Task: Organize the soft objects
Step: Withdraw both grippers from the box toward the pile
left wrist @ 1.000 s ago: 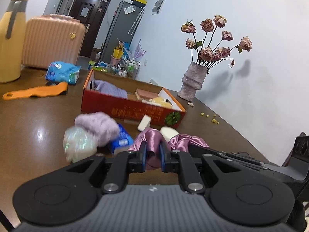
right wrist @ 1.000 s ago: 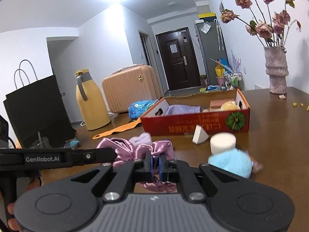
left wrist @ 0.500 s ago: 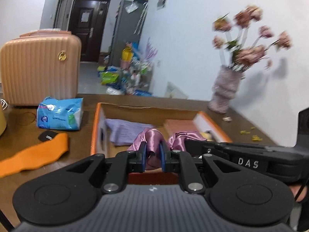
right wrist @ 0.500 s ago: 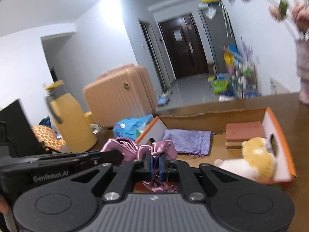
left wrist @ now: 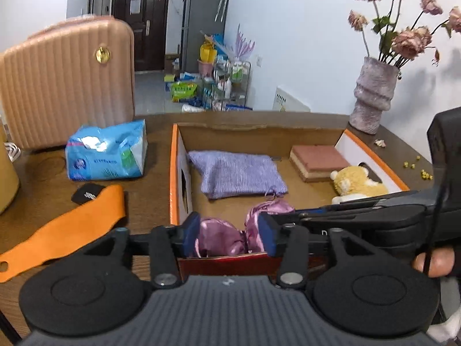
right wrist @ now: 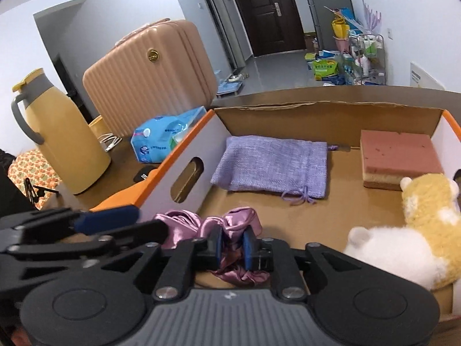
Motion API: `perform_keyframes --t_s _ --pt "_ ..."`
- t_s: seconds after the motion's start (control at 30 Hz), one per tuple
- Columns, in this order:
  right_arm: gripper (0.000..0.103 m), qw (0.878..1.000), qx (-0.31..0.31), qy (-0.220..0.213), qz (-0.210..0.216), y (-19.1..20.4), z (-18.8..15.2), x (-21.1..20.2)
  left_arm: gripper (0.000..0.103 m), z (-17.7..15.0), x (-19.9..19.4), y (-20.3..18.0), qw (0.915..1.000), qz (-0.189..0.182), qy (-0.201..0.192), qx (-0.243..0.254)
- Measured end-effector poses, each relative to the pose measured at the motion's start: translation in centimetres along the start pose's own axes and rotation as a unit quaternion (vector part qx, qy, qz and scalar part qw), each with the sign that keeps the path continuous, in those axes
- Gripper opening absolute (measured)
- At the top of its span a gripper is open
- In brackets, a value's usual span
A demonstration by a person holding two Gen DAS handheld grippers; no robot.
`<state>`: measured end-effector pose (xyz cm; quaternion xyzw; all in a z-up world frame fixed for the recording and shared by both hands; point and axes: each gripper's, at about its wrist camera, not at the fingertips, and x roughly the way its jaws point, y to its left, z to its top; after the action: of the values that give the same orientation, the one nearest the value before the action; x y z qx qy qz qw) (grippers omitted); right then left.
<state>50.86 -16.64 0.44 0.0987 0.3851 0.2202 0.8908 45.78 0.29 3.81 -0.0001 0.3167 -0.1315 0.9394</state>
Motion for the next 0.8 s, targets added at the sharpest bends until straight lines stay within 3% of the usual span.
perform_keyframes --t_s 0.1,0.23,0.37,0.5,0.67,0.77,0.8 --pt "0.028 1.000 0.004 -0.016 0.009 0.0 0.2 -2.0 0.056 0.4 -2.6 -0.3 0.9998 -0.001 -0.018 0.003" --pt "0.028 0.998 -0.006 -0.057 0.002 0.6 0.6 -7.1 0.060 0.9 -6.8 -0.4 0.9988 0.013 -0.048 0.007" --pt "0.031 0.994 -0.028 -0.105 -0.020 1.4 0.0 -13.6 0.072 0.8 -11.3 -0.8 0.9960 0.030 -0.083 0.016" --pt "0.039 0.988 -0.051 -0.140 -0.039 2.0 -1.9 -19.3 0.075 -0.2 -15.4 -1.8 0.9932 0.036 -0.107 0.029" --pt "0.040 0.983 -0.056 -0.170 -0.051 2.5 -4.4 -24.1 0.076 -1.6 -19.0 -3.3 0.9907 0.037 -0.127 0.033" --pt "0.042 0.979 -0.053 -0.190 -0.053 3.1 -6.8 -26.2 0.080 -4.1 -21.3 -4.0 0.9883 0.047 -0.143 0.025" --pt "0.048 0.977 -0.055 -0.198 -0.053 3.4 -8.2 -26.8 0.082 -5.3 -22.1 -4.2 0.9879 0.051 -0.145 0.022"
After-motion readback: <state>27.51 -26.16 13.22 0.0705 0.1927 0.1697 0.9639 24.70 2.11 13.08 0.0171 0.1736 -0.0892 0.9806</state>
